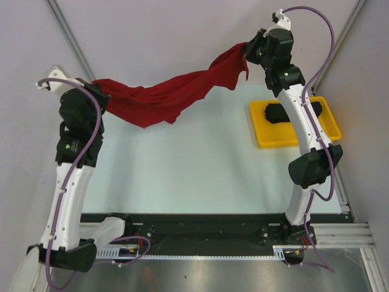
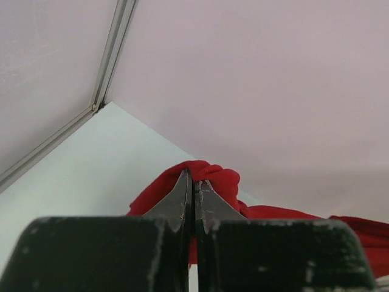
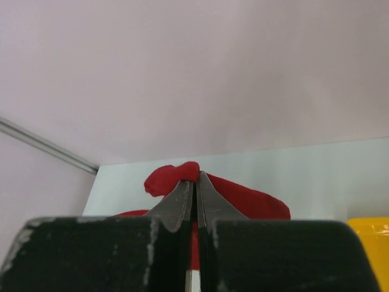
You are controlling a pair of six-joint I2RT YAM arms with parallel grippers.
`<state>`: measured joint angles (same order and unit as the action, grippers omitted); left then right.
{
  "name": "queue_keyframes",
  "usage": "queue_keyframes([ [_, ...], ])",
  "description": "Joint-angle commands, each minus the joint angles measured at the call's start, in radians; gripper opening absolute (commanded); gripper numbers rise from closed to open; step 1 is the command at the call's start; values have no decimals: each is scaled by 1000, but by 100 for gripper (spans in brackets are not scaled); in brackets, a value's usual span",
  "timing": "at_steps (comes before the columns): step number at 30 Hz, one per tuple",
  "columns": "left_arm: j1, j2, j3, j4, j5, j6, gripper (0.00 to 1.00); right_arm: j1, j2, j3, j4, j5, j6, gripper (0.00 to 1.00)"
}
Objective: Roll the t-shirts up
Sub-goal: Flatten out the T-shirt at the center of the board.
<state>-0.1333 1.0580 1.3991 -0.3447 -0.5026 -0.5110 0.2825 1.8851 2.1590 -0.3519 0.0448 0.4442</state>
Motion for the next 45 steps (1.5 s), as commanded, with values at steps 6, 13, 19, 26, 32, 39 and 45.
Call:
queue_keyframes([
  [6, 233, 25, 70, -142, 348, -63, 0, -29, 56, -6, -177, -7, 93, 0],
  [13, 242, 80, 210, -152, 342, -20, 0, -52, -178, -226, -75, -31, 94, 0],
  [19, 264, 229, 345, -126, 410, -49, 0, -81, -153, -87, -53, -82, 100, 0],
  [26, 296, 381, 722, -258, 434, -54, 0, -140, -167, 10, -6, -109, 157, 0],
  [32, 360, 359, 623, -321, 493, -50, 0, -157, -328, -238, -21, -71, 152, 0],
  [39, 365, 587, 331, -224, 682, -50, 0, -192, -144, -465, -96, -187, 153, 0],
  [45, 281, 718, 224, -116, 716, -29, 47, -126, 123, -387, -133, -223, 119, 0],
])
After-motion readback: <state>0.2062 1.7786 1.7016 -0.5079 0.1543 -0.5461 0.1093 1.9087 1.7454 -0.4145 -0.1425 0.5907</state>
